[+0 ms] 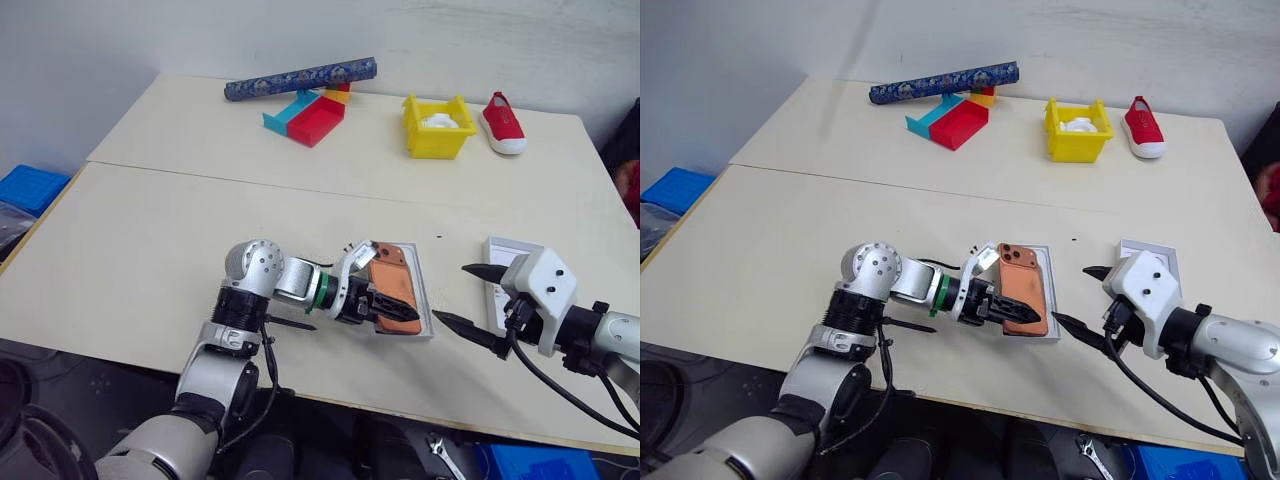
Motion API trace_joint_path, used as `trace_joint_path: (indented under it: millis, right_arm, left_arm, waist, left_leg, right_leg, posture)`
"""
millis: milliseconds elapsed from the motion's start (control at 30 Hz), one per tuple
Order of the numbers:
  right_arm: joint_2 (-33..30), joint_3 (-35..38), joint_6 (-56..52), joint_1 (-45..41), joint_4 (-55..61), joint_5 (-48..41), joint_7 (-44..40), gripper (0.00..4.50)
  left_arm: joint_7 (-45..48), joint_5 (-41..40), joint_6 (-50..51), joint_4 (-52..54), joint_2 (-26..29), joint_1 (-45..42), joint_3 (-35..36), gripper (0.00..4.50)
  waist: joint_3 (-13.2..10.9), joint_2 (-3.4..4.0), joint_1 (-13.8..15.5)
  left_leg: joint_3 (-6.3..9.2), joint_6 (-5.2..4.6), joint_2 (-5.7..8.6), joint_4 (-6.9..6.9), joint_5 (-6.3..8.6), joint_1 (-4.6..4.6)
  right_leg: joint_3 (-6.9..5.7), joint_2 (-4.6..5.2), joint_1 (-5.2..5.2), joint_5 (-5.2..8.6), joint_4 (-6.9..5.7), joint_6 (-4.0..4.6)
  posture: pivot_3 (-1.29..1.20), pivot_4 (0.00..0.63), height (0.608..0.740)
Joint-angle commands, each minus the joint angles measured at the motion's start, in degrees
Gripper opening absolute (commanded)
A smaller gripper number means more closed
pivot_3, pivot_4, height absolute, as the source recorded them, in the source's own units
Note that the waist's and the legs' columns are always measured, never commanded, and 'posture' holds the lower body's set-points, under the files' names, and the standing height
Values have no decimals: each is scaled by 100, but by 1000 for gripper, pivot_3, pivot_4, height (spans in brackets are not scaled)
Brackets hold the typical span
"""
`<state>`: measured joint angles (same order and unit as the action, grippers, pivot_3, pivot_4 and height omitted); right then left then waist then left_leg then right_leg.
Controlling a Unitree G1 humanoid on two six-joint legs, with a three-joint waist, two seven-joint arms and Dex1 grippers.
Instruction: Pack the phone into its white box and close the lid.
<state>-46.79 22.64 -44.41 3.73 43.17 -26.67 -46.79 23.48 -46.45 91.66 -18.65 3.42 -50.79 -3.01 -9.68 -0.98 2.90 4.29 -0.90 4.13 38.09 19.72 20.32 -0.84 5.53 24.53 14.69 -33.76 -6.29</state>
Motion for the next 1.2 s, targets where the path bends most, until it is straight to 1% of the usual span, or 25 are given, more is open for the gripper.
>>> trace_joint_path:
  millis: [33,133,267,567,800,967,1200]
  right_arm:
    - [-42,51,158,23,66,-74,63,4500]
    - [-23,47,182,12,53,-89,103,4500]
    - [-14,41,198,18,45,-119,148,4500]
    - [61,22,254,128,114,-156,304,4500]
    - [76,21,343,234,125,-191,396,4500]
    - [69,9,382,257,115,-207,437,4500]
    - [55,6,452,324,105,-208,471,4500]
  left_arm:
    - [430,17,-138,205,79,-162,-229,3535]
    - [661,166,-366,-62,100,-299,-367,3535]
    - [1024,465,-738,-418,84,-517,-722,3535]
    - [1757,938,-1134,-737,212,-740,-1270,3535]
    - [2363,1257,-1500,-502,377,-901,-1879,3535]
    - [2770,1508,-1788,-89,696,-992,-2329,3535]
    - [3120,1539,-1746,550,1135,-947,-2537,3535]
  waist:
    - [0,0,1]
    - [0,0,3]
    - [0,0,6]
    - [0,0,4]
    - [0,0,2]
    - [0,1,-12]
    - [-2,3,-10]
  left_leg:
    - [0,0,0,0,0,0]
    - [0,-2,1,0,-1,0]
    - [0,-4,2,0,-2,1]
    - [0,-8,2,1,-3,2]
    - [0,-9,2,1,-3,2]
    - [-1,-11,1,1,-4,1]
    - [0,-15,1,1,-5,3]
  right_leg:
    - [2,0,0,0,0,0]
    - [2,0,0,0,0,0]
    - [2,0,0,0,1,0]
    - [11,1,0,0,0,0]
    - [13,2,0,0,0,0]
    - [15,1,0,0,-1,0]
    - [15,3,0,0,0,0]
  posture:
    - [0,150,740]
    - [0,150,740]
    - [0,150,740]
    - [0,150,740]
    - [0,150,740]
    - [0,150,740]
    - [0,150,740]
